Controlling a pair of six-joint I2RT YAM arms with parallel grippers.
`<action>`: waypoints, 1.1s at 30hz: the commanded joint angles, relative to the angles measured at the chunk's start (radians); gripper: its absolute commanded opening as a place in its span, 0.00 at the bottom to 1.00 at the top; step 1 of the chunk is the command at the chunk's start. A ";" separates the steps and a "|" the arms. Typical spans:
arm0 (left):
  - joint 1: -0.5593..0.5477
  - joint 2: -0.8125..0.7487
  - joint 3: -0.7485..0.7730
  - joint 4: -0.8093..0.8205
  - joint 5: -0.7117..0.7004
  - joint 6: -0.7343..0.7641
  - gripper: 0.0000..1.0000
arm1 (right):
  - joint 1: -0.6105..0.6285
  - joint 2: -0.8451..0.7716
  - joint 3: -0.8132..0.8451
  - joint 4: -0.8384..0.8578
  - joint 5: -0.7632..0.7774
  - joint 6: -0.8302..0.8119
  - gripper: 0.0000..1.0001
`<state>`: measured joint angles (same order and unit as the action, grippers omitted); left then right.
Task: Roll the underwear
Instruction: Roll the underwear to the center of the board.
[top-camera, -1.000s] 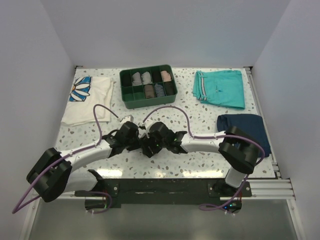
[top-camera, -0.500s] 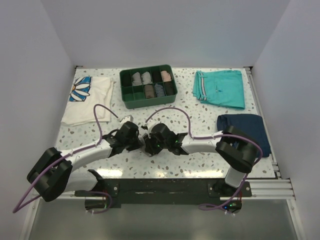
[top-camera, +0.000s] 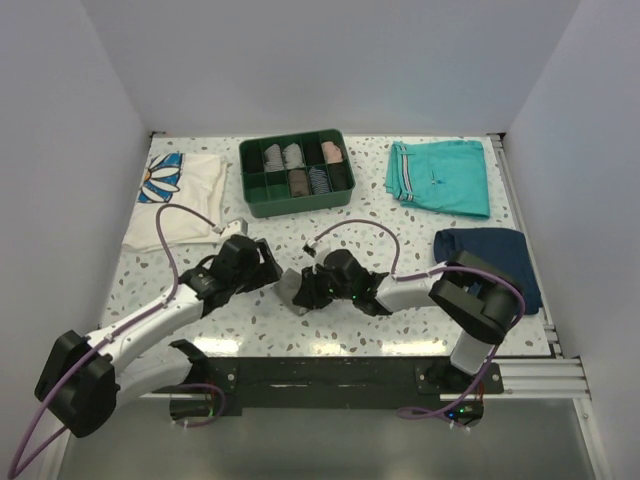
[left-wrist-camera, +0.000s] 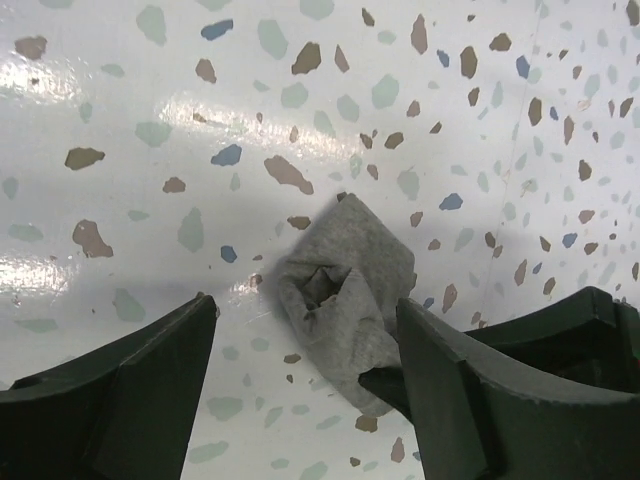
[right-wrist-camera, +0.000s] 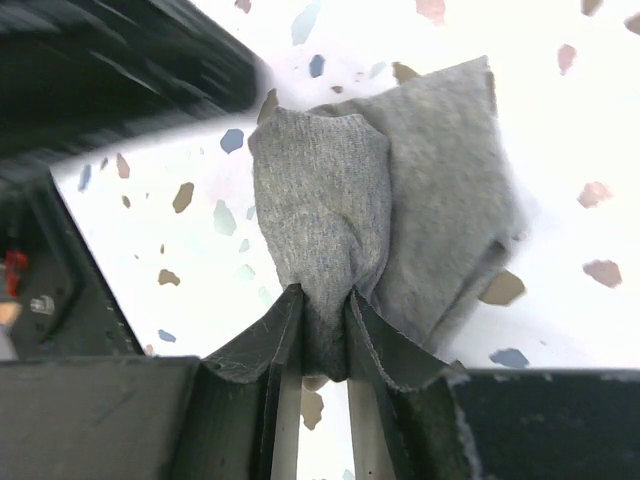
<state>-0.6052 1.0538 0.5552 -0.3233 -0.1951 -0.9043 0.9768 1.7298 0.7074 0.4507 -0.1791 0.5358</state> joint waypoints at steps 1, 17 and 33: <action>0.022 -0.032 0.026 -0.010 -0.026 0.038 0.79 | -0.061 -0.007 -0.095 0.061 -0.091 0.130 0.13; 0.024 0.109 -0.118 0.378 0.292 0.117 0.80 | -0.162 0.073 -0.079 0.097 -0.273 0.248 0.13; 0.054 0.141 -0.182 0.466 0.287 0.091 0.66 | -0.165 0.059 -0.046 -0.053 -0.218 0.178 0.14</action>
<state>-0.5739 1.2324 0.3939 0.1066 0.0982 -0.8188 0.8104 1.7802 0.6533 0.5320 -0.4454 0.7650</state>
